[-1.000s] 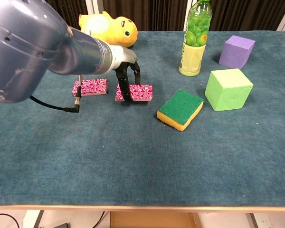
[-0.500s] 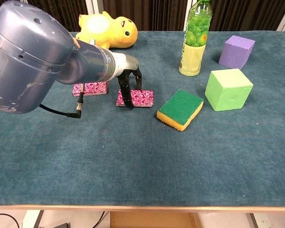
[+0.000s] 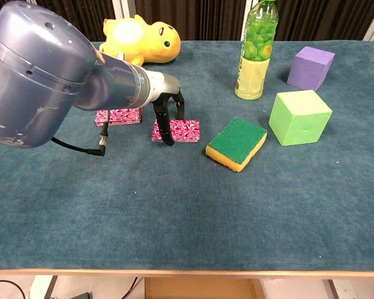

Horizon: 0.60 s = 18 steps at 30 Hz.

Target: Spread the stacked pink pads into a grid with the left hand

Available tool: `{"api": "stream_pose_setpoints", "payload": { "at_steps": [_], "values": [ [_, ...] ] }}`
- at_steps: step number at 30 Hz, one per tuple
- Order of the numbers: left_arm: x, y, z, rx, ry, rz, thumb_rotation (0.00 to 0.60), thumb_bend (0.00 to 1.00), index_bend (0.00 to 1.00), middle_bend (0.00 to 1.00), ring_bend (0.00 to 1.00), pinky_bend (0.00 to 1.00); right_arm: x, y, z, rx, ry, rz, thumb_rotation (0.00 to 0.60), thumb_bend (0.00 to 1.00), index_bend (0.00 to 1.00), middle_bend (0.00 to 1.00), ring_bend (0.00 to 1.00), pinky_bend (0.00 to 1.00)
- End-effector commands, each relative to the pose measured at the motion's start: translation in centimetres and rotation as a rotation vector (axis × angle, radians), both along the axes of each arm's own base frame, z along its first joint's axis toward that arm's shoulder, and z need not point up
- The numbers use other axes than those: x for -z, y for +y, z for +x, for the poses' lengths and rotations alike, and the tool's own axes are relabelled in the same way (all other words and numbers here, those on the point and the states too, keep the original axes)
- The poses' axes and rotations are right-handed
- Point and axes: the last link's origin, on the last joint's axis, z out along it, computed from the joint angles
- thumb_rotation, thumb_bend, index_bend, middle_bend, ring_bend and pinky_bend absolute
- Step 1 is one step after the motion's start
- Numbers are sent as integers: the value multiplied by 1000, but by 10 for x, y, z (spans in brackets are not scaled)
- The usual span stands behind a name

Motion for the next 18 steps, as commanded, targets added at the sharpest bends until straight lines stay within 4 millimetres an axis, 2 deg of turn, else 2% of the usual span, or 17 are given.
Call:
{"api": "stream_pose_setpoints", "payload": {
  "at_steps": [1, 18],
  "values": [
    [0, 0, 0, 2, 0, 2, 600, 191, 361, 91, 0, 0, 0, 0, 0, -1, 1, -1, 600, 200, 4, 84, 172, 217],
    [1, -1, 2, 25, 24, 9, 600, 191, 307, 73, 0, 0, -1, 1, 0, 5, 1, -7, 600, 199, 4, 84, 172, 217]
  ]
}}
